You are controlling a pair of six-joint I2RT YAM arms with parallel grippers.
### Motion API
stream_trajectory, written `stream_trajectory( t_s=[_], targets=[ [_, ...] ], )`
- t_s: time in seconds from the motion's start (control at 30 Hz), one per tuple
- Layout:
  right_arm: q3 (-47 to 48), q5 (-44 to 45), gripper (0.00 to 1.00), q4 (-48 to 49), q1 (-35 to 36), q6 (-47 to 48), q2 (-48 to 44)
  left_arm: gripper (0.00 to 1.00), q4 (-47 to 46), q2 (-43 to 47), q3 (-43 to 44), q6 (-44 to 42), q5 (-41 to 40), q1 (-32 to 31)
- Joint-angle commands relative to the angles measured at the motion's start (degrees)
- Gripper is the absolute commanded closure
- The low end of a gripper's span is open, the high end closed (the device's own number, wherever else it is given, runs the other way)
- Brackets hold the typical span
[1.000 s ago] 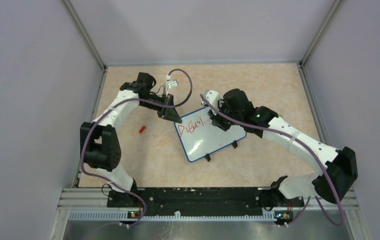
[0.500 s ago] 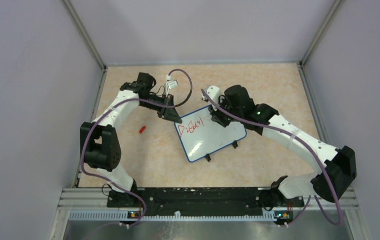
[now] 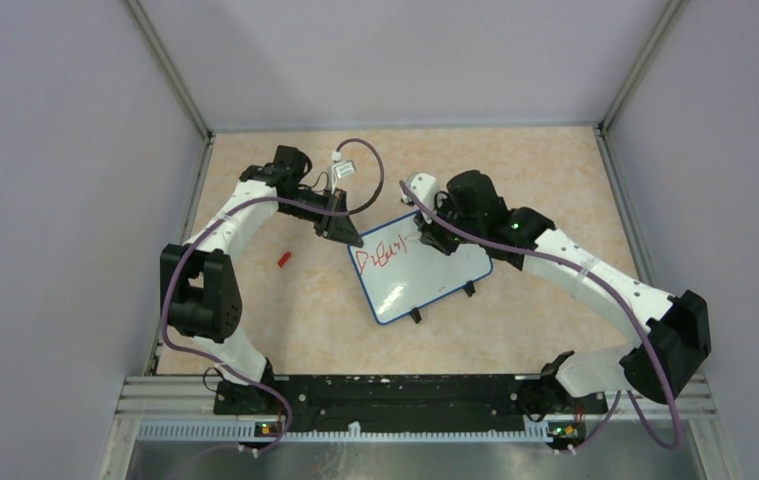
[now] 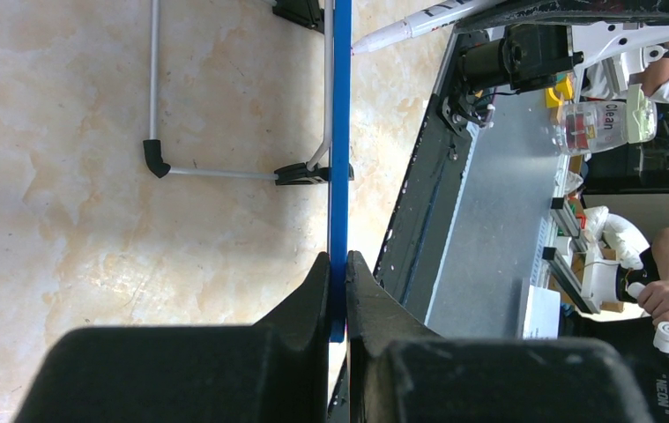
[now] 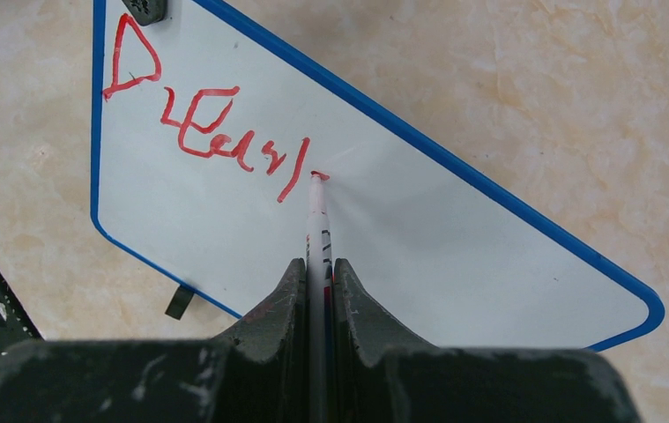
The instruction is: Write a sentence on the whiteboard
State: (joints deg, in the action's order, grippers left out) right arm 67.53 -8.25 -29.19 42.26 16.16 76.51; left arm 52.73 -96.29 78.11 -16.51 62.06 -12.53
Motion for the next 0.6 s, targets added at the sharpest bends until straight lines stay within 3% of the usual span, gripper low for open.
stream_trajectory(
  t_s=[0.0, 0.57],
  targets=[
    [-0.88, 1.18, 1.00, 0.75, 0.33, 1.80, -0.61, 1.00, 0.00, 1.21, -0.68, -0.23, 0.43, -0.65],
    [-2.84, 2.43, 1.00, -0.73, -1.04, 1.94, -2.06, 1.00, -0.14, 1.56, -0.85, -0.10, 0.42, -0.65]
  ],
)
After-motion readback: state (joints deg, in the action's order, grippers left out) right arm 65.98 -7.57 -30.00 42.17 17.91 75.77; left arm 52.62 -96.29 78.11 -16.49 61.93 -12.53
